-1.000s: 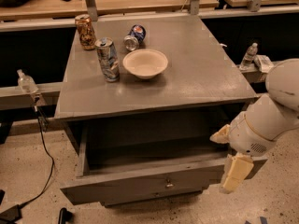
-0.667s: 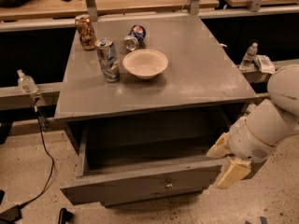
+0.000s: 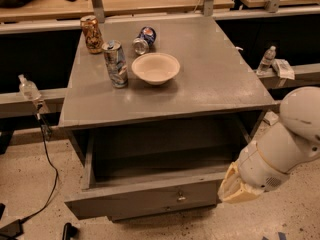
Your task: Close top drawer
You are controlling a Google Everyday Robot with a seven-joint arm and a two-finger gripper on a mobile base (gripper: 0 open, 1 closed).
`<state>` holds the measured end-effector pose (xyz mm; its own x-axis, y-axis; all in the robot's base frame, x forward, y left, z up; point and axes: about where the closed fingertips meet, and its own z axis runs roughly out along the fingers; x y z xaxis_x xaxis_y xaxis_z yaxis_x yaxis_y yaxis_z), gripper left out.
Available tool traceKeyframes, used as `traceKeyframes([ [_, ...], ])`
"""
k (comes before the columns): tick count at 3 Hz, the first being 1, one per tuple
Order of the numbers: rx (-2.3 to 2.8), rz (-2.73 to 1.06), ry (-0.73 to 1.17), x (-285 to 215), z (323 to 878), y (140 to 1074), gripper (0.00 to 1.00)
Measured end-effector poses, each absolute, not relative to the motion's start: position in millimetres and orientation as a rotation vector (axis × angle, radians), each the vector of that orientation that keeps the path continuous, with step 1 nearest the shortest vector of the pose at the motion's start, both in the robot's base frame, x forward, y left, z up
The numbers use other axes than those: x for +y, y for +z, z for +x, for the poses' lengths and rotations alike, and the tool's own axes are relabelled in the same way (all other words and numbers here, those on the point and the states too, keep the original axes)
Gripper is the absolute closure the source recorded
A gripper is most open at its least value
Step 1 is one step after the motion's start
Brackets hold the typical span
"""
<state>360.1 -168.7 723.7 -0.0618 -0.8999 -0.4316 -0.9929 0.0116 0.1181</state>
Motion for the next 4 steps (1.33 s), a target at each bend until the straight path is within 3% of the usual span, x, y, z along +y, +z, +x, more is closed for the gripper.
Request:
traceKeyframes([
  [1,2.061,-2.001,0.563,-166,355,704,1.0],
  [4,2.128,-2.01,0.499,-167,378,618,1.0],
])
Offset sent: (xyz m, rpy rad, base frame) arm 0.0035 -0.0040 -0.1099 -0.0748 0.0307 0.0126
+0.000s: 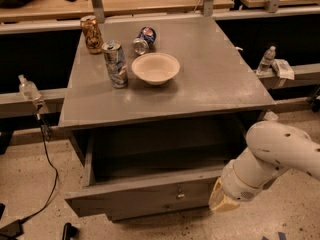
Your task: Close top drawer
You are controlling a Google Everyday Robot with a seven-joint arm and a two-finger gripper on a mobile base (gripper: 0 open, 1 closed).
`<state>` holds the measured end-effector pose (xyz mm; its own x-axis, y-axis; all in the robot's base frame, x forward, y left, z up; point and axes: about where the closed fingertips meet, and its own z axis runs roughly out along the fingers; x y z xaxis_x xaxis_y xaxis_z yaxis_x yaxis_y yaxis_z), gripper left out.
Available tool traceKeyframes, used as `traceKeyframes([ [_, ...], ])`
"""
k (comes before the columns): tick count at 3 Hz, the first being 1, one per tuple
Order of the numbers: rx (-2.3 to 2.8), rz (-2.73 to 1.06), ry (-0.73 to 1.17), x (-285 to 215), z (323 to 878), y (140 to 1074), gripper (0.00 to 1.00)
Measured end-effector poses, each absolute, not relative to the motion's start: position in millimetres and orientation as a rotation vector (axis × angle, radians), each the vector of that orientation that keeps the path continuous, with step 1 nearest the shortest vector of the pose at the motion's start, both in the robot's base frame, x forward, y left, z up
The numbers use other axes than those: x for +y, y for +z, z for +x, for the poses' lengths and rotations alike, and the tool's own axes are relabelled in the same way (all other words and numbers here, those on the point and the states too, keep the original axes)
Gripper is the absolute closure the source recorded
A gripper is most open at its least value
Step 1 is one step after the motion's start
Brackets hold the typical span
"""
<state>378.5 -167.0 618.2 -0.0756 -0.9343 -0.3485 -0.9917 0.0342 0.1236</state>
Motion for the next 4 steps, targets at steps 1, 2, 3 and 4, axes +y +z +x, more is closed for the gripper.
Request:
traceKeyframes([
  [1,2.129,-2.009,0.497,-167,379,617,1.0],
  [2,2.128,-2.012,0.445,-162,400,619,1.0],
  [3,2.118,-1.994,0.419,-164,406,626,1.0],
  [4,2.082,-1.936,0.337,-167,428,649,1.0],
])
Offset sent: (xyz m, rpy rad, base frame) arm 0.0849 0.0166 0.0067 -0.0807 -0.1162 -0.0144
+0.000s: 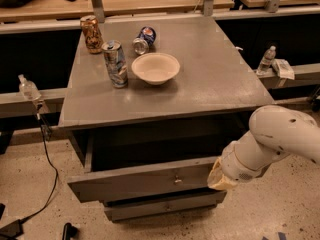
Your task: Close top drawer
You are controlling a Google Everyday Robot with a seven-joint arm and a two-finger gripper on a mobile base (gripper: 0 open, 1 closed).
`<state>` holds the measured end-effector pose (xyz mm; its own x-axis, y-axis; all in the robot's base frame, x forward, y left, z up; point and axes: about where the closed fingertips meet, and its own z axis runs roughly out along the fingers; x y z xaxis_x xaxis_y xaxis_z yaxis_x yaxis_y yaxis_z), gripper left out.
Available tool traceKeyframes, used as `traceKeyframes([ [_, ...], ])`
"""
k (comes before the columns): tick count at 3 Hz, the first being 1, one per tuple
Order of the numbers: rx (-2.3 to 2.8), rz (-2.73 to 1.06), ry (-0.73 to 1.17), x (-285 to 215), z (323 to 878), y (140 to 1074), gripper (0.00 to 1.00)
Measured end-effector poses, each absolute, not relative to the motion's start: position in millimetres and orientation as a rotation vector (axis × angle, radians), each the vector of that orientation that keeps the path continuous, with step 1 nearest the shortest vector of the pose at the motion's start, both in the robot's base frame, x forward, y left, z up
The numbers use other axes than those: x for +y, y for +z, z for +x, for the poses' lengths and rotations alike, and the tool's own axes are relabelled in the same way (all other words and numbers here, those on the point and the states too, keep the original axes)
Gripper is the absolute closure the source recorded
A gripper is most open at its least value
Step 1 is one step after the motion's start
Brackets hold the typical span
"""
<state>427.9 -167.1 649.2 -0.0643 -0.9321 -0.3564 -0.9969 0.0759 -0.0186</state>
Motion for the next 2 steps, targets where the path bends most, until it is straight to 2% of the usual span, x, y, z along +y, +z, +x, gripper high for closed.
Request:
traceKeyframes([
  [2,2.058,-1.938,0.288,-162,446,645,1.0],
])
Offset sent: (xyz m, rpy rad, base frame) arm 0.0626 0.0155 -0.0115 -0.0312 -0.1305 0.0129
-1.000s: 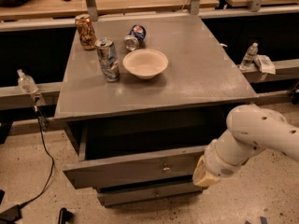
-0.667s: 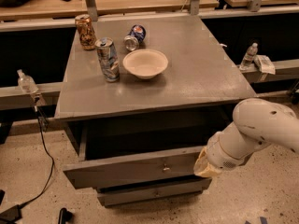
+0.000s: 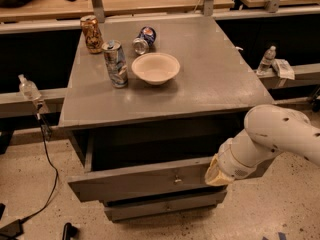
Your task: Close top drawer
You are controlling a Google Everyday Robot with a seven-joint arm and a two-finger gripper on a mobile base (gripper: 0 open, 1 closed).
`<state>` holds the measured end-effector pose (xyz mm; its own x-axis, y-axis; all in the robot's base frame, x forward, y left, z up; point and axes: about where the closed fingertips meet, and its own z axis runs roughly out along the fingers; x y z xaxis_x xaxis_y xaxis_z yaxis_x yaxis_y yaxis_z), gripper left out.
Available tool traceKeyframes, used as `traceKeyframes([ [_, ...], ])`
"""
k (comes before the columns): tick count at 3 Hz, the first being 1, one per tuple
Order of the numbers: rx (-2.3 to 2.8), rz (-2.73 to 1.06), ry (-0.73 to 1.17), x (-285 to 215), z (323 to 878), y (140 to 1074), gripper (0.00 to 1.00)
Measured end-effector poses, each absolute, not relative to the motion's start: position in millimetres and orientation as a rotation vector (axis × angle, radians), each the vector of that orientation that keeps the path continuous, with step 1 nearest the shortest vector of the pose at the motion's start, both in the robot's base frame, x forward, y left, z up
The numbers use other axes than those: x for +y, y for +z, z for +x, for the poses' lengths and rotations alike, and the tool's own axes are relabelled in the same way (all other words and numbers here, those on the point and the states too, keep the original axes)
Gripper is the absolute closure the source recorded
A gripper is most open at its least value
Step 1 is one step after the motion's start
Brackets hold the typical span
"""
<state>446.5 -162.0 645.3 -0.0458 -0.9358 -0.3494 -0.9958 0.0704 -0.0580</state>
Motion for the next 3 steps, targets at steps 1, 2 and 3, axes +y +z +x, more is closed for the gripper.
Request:
traceKeyframes([
  [1,2.039,-1.94,0.26,-158,457,644,1.0],
  [2,1.992,-1.944,0.202,-146,480,646,1.0],
  [3,1.97,-1.942,0.171,-140,493,647,1.0],
])
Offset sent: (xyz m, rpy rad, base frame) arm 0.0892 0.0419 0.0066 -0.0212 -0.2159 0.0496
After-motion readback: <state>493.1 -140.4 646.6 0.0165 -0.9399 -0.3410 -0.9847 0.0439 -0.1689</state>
